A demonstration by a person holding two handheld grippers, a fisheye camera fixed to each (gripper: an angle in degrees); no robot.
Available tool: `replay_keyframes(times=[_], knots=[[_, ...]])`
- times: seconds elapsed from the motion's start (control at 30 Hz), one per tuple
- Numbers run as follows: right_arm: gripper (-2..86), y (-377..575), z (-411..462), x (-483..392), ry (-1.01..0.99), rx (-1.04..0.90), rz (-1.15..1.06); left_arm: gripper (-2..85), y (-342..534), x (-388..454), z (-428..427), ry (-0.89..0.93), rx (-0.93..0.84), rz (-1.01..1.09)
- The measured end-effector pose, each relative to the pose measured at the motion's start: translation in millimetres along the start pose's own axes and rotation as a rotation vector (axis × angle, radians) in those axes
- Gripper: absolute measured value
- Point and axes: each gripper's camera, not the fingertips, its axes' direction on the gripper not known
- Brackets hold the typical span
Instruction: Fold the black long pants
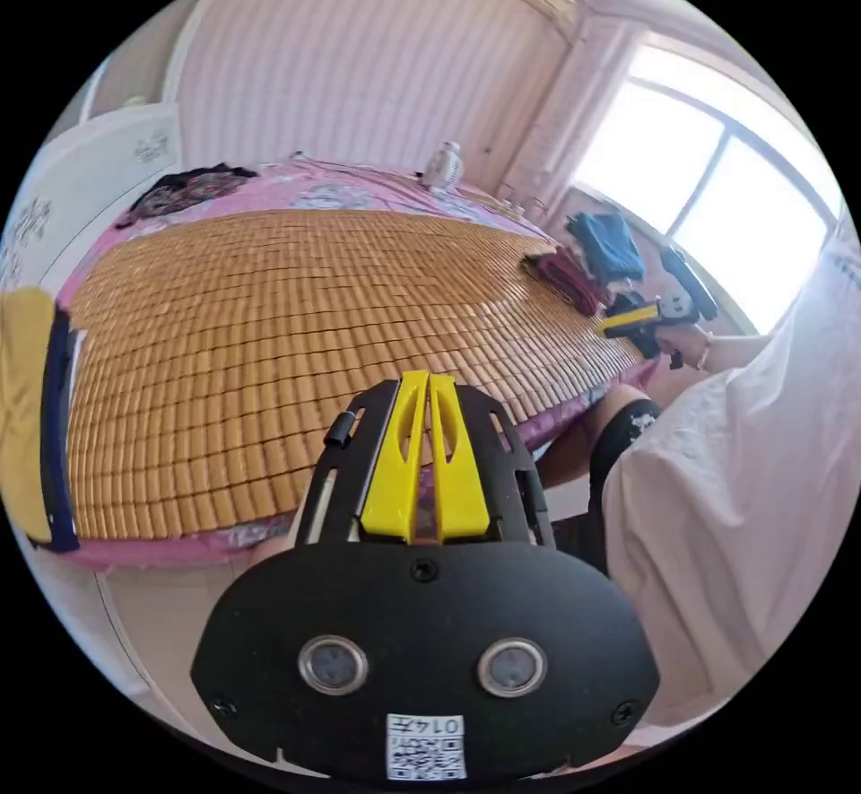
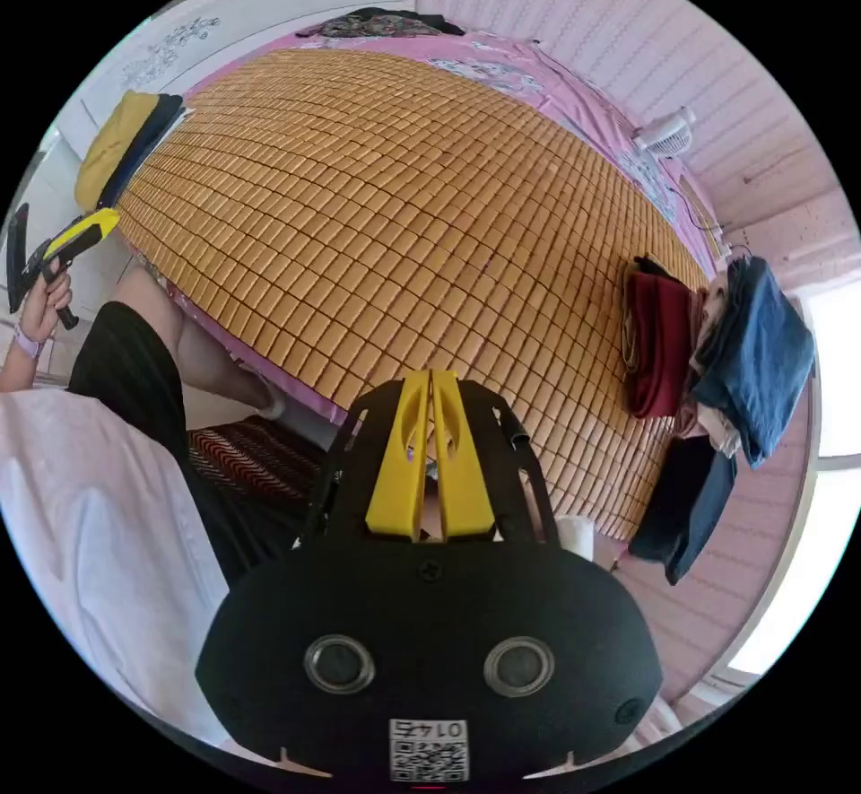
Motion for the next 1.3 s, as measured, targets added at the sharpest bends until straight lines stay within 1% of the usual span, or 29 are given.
replay_keyframes(times=[0.07,0.1,0.17,0.2,0.27,0.33,0.43,0.5,0.57,0.67,0.77,0.9,0.93,1.0,1.03,1.1,1.2,1.27,1.3], knots=[[-0.9,62,-6,35,0.027,0.019,0.191,-0.9,-48,65,42,0.135,-0.058,0.179],[-0.9,77,-7,43,0.024,0.026,0.234,-0.9,-59,80,49,0.154,-0.069,0.224],[-1.0,133,-15,71,0.011,0.083,0.397,-0.9,-101,138,74,0.19,-0.107,0.407],[-0.9,148,-18,77,0.012,0.111,0.432,-0.8,-110,150,79,0.201,-0.117,0.446],[-0.9,203,-31,98,0.047,0.236,0.564,-0.5,-152,193,100,0.233,-0.164,0.575],[-0.8,237,-35,117,0.076,0.26,0.64,0.3,-184,218,116,0.226,-0.164,0.607],[-0.3,288,-35,156,0.1,0.27,0.771,6.2,-233,256,145,0.274,-0.128,0.64],[0.6,316,-33,184,0.097,0.273,0.853,8.4,-261,284,171,0.309,-0.175,0.683],[3.5,349,-32,225,0.078,0.31,0.938,10.1,-295,323,207,0.352,-0.223,0.724],[6.2,383,-36,280,0.066,0.377,1.037,12.1,-328,378,246,0.394,-0.238,0.821],[8.9,402,-44,335,0.088,0.402,1.073,13.2,-349,436,274,0.447,-0.185,0.951],[10.8,400,-46,386,0.159,0.362,1.013,13.9,-364,487,311,0.477,-0.177,1.003],[10.3,399,-40,401,0.184,0.318,1.001,14.1,-368,497,323,0.479,-0.196,1.001],[8.0,399,-24,425,0.135,0.209,0.984,15.1,-374,508,336,0.474,-0.226,0.984],[5.6,404,-20,437,0.059,0.176,0.985,15.4,-376,510,340,0.475,-0.24,0.967],[2.3,418,-38,438,0.024,0.254,0.976,15.8,-379,509,340,0.485,-0.248,0.93],[1.0,450,-94,417,-0.023,0.458,0.96,16.4,-374,506,321,0.507,-0.212,0.905],[0.5,478,-139,393,-0.229,0.728,0.921,17.0,-369,505,296,0.52,-0.164,0.898],[0.5,481,-149,386,-0.271,0.777,0.898,17.2,-368,503,287,0.528,-0.148,0.887]])
